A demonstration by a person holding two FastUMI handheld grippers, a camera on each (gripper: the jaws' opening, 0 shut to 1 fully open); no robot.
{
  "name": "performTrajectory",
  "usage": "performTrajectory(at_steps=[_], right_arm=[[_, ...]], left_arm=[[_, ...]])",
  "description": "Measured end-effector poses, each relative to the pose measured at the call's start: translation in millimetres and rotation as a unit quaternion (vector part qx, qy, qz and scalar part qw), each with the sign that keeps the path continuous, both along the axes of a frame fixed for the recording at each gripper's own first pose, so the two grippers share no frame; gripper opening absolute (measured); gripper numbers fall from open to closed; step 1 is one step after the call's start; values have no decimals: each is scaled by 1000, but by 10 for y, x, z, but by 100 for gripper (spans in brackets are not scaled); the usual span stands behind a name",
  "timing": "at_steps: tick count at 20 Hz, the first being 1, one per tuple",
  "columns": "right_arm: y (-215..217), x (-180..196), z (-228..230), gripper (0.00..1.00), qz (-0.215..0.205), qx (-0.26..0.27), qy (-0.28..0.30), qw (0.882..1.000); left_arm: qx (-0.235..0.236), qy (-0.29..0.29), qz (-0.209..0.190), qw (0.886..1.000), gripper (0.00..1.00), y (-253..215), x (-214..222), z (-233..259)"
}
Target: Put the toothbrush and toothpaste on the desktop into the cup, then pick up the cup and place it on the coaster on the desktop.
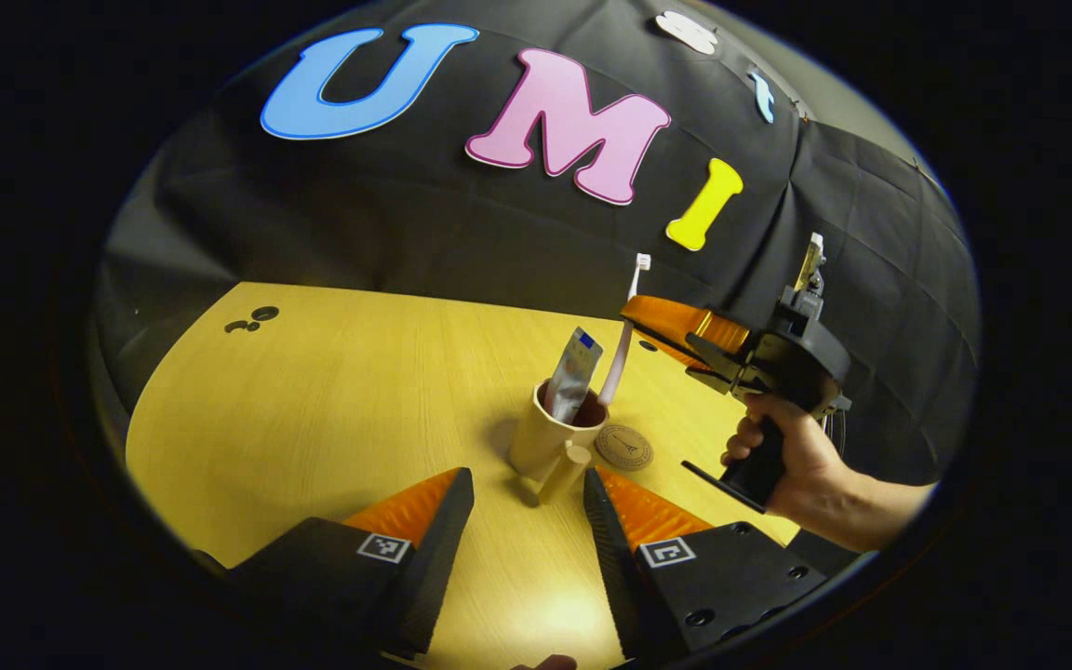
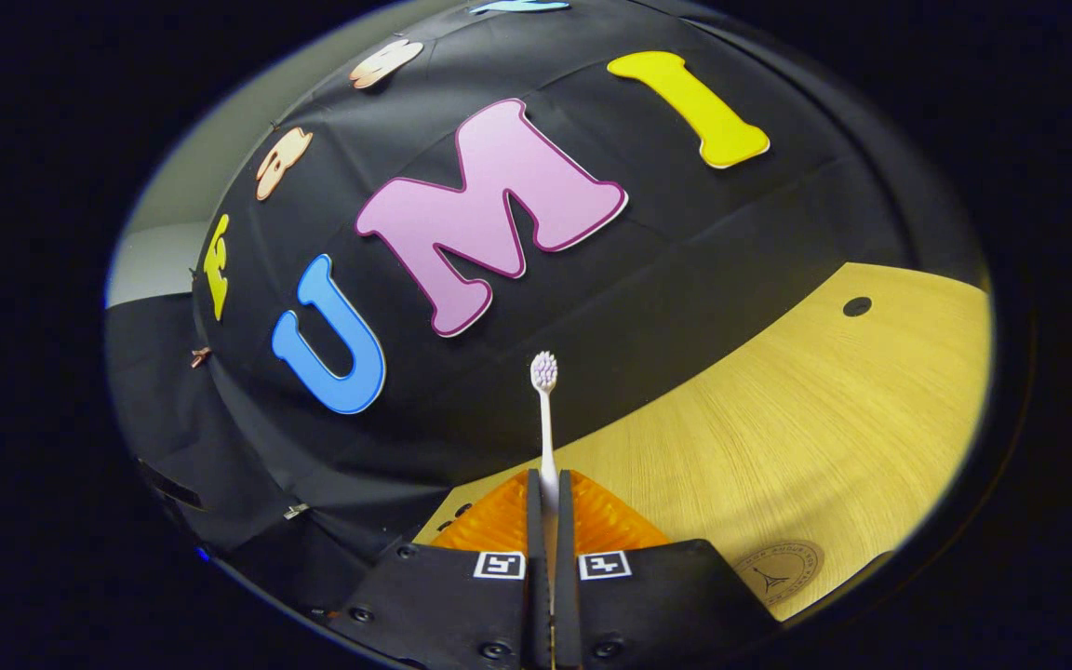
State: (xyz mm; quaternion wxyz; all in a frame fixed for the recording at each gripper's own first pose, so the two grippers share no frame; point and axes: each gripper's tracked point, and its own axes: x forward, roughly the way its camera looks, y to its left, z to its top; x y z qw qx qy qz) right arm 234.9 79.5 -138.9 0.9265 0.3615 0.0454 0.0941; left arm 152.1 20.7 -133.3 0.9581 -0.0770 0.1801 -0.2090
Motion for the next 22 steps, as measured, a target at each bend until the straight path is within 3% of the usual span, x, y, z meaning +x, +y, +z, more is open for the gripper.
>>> performTrajectory(at_steps=[9,18,20,22], right_arm=[[150,-49,-332,6,11,-45,-23,999],[226,-256,-463,11,56,-45,0,997],[247,-304,-530,14,68,-39,16,997],[273,-370,-557,23,77,-30,31,996]], left_arm=[[45,19,5,999,75,-79,-102,-304],[38,16,1,999,74,-348,-15,-182],[40,20,3,999,75,-387,23,-179],[46,27,4,999,74,-421,56,-204]])
